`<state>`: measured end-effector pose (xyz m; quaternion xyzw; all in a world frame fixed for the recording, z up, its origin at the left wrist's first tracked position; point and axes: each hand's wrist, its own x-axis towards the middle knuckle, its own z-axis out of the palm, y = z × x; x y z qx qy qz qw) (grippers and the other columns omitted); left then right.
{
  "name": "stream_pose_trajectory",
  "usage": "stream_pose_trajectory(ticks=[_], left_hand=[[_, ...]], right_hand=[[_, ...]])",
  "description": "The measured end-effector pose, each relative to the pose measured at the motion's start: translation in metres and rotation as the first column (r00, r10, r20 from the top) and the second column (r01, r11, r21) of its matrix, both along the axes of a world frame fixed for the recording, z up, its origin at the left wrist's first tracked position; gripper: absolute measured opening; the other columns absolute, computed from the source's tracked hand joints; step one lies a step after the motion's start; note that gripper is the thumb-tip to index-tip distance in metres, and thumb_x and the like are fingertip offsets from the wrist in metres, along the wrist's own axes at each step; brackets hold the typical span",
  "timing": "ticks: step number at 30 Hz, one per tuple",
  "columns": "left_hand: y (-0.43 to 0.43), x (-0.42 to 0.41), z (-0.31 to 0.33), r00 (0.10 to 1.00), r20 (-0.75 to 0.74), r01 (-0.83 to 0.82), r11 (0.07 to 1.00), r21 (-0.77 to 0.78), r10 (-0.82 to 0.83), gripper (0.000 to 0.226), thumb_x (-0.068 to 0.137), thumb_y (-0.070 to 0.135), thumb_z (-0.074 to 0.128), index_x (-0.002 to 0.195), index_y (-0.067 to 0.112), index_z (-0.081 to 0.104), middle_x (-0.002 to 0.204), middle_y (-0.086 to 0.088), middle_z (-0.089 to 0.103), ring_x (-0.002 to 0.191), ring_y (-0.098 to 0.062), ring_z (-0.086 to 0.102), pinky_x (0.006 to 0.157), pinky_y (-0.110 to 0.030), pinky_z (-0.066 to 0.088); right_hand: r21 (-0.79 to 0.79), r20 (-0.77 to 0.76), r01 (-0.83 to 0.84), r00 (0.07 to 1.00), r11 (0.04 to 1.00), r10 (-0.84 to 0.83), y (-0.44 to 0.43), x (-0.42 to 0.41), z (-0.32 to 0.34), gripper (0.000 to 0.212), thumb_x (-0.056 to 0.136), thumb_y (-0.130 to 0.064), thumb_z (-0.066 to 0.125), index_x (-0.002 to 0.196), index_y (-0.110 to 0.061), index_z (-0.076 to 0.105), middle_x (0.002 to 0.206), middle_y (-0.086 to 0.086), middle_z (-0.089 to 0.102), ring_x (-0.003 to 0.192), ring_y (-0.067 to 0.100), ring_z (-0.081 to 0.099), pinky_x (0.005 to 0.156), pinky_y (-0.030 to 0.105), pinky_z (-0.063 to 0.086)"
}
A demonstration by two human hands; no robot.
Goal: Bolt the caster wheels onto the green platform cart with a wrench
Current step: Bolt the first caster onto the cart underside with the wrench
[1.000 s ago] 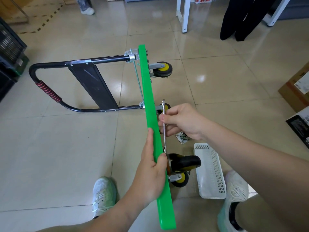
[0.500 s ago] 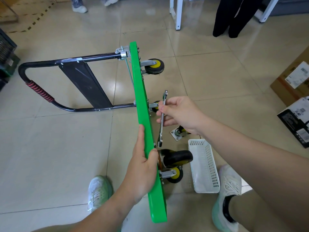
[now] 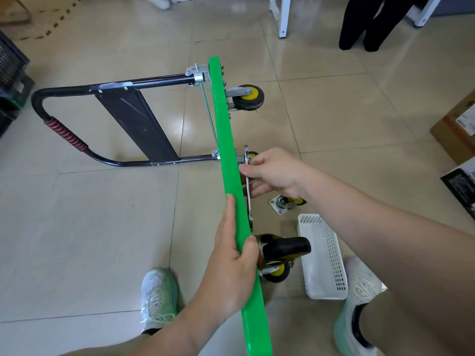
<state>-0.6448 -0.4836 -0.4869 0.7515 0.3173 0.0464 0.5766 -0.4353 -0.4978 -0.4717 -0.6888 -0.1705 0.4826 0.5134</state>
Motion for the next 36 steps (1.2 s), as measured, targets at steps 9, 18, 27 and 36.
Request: stream_pose_trajectory(ticks=[9,18,27,36], left_hand=[[0.001,-0.001,0.001,1.0,0.002,0.011,1.0,0.028,-0.011,0.079,0.107,0.02,0.044,0.152,0.062,-0.006,0.165,0.026,0.019,0.149,0.011,0.019,0.1,0.01,0.012],[-0.001,0.0,0.0,1.0,0.012,-0.005,0.999,0.042,0.005,0.076,0.107,0.017,0.042,0.151,0.059,-0.003,0.164,0.024,0.02,0.146,0.01,0.023,0.098,0.011,0.014],[-0.005,0.001,0.002,0.999,0.033,-0.026,0.998,0.057,0.025,0.079,0.105,0.011,0.043,0.152,0.055,-0.003,0.163,0.021,0.028,0.143,0.008,0.034,0.111,-0.004,0.027],[-0.005,0.001,-0.002,0.999,0.032,-0.029,0.998,0.049,0.027,0.078,0.107,0.014,0.043,0.159,0.05,-0.002,0.158,0.024,0.029,0.116,0.037,0.03,0.09,0.011,0.02]], right_hand=[[0.026,0.054,0.038,0.998,0.999,-0.039,-0.006,-0.01,-0.003,0.011,0.095,-0.015,0.065,0.097,-0.005,0.07,0.091,0.013,0.077,0.081,0.028,0.075,0.075,0.037,0.063],[0.162,0.153,0.087,0.982,0.983,-0.112,-0.029,-0.025,0.013,0.007,0.095,-0.012,0.066,0.093,-0.013,0.073,0.082,0.003,0.075,0.078,0.02,0.074,0.075,0.033,0.062],[0.383,0.193,0.042,0.973,0.923,-0.124,-0.064,-0.06,0.017,0.023,0.089,0.004,0.067,0.084,-0.018,0.072,0.081,-0.005,0.075,0.082,0.007,0.07,0.077,0.025,0.058],[0.352,0.156,0.209,0.948,0.912,-0.278,-0.064,-0.03,0.032,0.011,0.094,-0.006,0.065,0.091,-0.016,0.07,0.082,0.005,0.075,0.08,0.022,0.075,0.075,0.034,0.063]])
